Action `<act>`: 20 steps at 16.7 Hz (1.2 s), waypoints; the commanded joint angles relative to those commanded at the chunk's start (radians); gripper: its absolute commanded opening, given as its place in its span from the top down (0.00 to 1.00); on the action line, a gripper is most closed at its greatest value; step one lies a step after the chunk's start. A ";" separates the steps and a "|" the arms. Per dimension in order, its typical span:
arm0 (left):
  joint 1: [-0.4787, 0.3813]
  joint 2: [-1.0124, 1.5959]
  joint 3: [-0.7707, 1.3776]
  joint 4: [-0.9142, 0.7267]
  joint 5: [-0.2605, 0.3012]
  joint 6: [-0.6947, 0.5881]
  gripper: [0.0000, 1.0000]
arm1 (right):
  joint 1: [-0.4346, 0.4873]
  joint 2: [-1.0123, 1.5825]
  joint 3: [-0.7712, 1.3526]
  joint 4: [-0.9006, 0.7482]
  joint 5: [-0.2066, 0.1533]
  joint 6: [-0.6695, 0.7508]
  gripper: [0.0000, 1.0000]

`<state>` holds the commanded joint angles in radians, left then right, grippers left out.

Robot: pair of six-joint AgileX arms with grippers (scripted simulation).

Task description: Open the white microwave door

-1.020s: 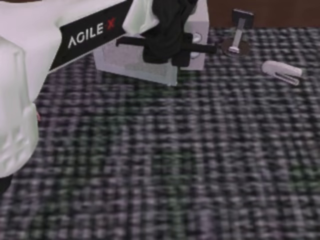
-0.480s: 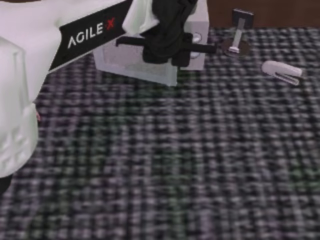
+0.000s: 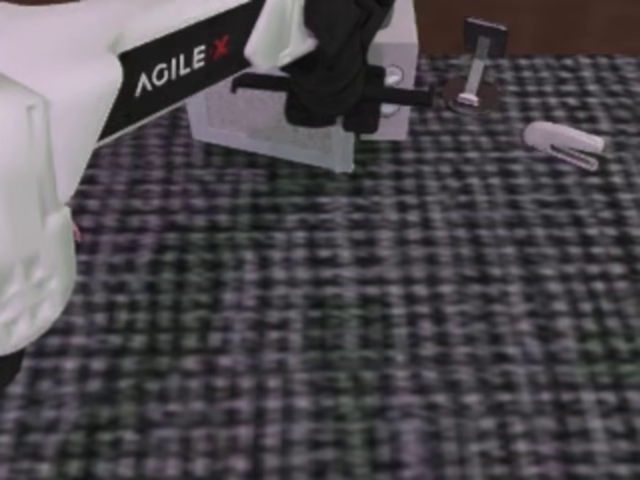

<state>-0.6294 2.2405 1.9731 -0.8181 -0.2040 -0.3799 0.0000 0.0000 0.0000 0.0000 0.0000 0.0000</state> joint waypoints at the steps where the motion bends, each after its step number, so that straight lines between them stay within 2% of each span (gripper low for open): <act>1: 0.001 -0.003 -0.003 0.002 0.001 0.002 1.00 | 0.000 0.000 0.000 0.000 0.000 0.000 0.00; 8: 0.021 -0.088 -0.135 0.069 0.040 0.093 1.00 | 0.000 0.000 0.000 0.000 0.000 0.000 0.00; 20: 0.021 -0.089 -0.137 0.070 0.041 0.095 1.00 | 0.000 0.000 0.000 0.000 0.000 0.000 0.00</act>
<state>-0.6081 2.1516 1.8365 -0.7481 -0.1632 -0.2854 0.0000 0.0000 0.0000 0.0000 0.0000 0.0000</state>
